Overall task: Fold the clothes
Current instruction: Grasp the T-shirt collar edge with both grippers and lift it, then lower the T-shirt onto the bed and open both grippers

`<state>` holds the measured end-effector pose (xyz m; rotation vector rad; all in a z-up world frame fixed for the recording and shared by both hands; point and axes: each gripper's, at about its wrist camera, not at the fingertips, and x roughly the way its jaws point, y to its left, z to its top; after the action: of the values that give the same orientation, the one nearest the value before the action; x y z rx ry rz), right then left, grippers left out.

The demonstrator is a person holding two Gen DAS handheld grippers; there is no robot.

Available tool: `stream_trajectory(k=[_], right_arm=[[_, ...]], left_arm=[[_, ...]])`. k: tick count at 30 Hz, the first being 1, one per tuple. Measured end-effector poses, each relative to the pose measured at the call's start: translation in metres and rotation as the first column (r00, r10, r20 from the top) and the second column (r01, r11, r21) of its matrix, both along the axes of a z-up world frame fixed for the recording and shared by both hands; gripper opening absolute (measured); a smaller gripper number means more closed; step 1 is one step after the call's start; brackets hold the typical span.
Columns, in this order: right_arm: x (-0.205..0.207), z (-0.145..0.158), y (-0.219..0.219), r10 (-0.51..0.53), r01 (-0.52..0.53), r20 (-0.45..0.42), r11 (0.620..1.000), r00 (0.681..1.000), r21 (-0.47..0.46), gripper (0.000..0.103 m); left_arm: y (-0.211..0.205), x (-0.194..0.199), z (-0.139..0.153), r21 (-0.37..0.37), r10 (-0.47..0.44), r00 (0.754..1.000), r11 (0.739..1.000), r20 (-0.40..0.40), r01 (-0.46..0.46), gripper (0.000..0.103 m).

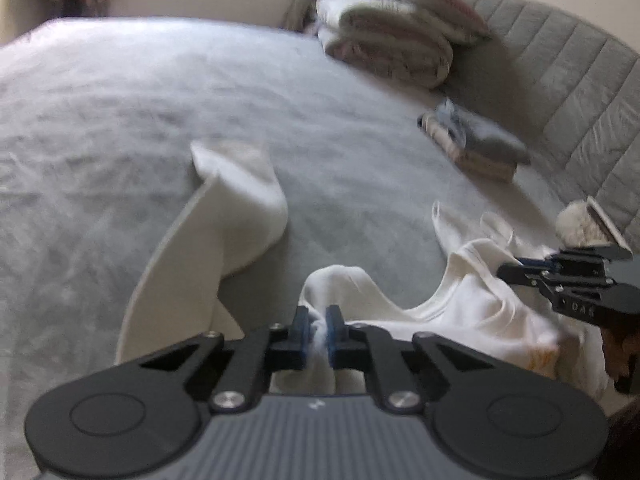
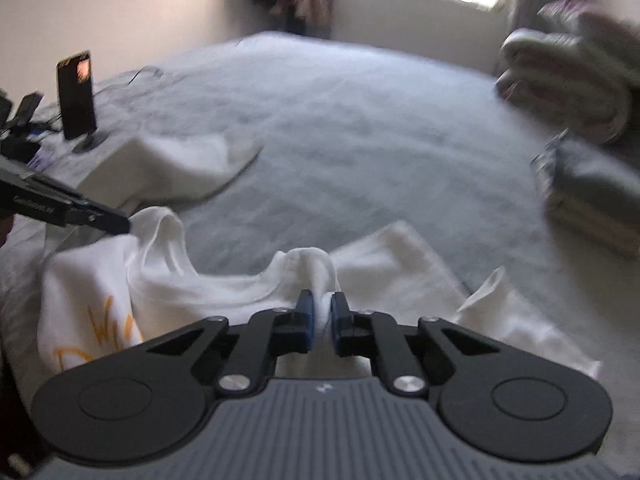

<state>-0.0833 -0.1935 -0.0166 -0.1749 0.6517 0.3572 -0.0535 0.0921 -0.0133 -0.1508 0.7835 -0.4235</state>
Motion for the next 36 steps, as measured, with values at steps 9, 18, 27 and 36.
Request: stream_trajectory(k=[9,18,27,36], right_arm=[[-0.011,0.037,0.001,-0.173,0.180,0.263,0.984,0.949,-0.003,0.009],[0.064,0.059,0.006,-0.270,0.311,0.428,0.950,0.863,-0.028,0.009],[0.154,0.049,0.007,-0.282,0.374,0.523,0.924,0.804,-0.076,0.009],[0.226,0.023,0.007,-0.309,0.408,0.520,0.909,0.796,-0.084,0.009]], left_arm=[[-0.014,-0.010,0.055,0.040,0.111,0.944,0.991,0.310,-0.130,0.009],[-0.060,0.060,0.085,0.179,0.118,0.860,0.956,0.496,-0.235,0.009],[-0.083,0.168,0.083,0.222,0.181,0.826,0.912,0.534,-0.344,0.009],[-0.100,0.244,0.056,0.309,0.192,0.818,0.860,0.542,-0.407,0.009]])
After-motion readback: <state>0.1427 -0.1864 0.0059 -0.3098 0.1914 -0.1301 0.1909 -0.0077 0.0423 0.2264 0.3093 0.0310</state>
